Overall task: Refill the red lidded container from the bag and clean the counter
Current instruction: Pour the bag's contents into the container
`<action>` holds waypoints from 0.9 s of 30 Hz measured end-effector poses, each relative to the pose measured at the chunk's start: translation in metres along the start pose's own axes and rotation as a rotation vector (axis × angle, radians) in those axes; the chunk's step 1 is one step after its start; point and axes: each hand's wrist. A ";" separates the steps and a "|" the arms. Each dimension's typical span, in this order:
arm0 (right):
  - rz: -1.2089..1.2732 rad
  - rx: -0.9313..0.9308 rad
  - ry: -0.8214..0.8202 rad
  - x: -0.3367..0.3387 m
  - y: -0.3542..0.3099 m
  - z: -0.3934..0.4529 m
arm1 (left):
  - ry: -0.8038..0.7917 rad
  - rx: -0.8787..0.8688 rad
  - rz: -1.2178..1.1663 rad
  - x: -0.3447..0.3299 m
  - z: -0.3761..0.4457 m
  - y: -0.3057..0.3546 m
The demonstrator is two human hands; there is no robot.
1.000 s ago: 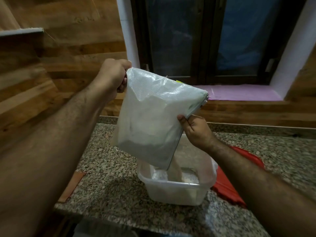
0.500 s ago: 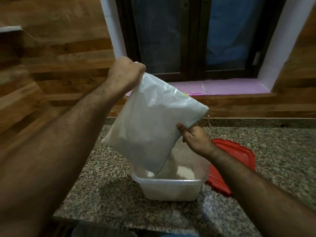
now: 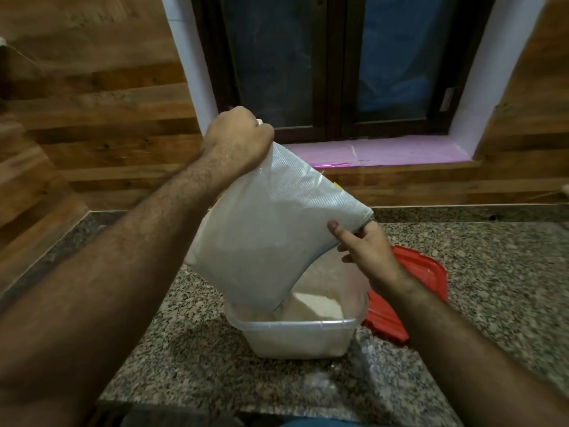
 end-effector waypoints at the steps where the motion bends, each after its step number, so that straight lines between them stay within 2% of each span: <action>1: 0.021 0.011 0.035 0.003 -0.001 0.001 | -0.003 -0.015 0.014 -0.002 -0.002 0.002; 5: 0.086 0.081 0.161 0.012 -0.002 0.007 | -0.011 -0.035 0.047 -0.009 -0.006 0.008; 9: -0.212 0.398 0.297 0.016 -0.030 0.012 | -0.059 -0.036 0.067 -0.017 -0.012 0.016; 10: -0.293 0.479 0.281 0.013 -0.042 0.013 | -0.069 -0.044 0.069 -0.019 -0.014 0.018; 12: -0.418 0.550 0.128 -0.001 -0.065 0.018 | -0.081 -0.071 0.085 -0.021 -0.018 0.023; 14: -0.469 0.541 0.001 -0.018 -0.079 0.021 | -0.070 -0.091 0.102 -0.022 -0.020 0.026; 15: -0.464 0.534 -0.001 -0.025 -0.083 0.022 | -0.067 -0.089 0.106 -0.021 -0.020 0.026; 24: -0.247 0.422 0.097 -0.048 -0.079 0.024 | -0.118 -0.030 -0.114 -0.006 -0.023 -0.012; 27: -0.156 0.340 0.096 -0.048 -0.069 0.024 | -0.030 0.018 -0.214 -0.004 -0.039 -0.062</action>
Point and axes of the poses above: each hand's wrist, its own z-axis towards the middle knuckle, its own x-axis out of the back of the hand, y = z × x, and after that the axes turned 13 degrees about y, right-handed
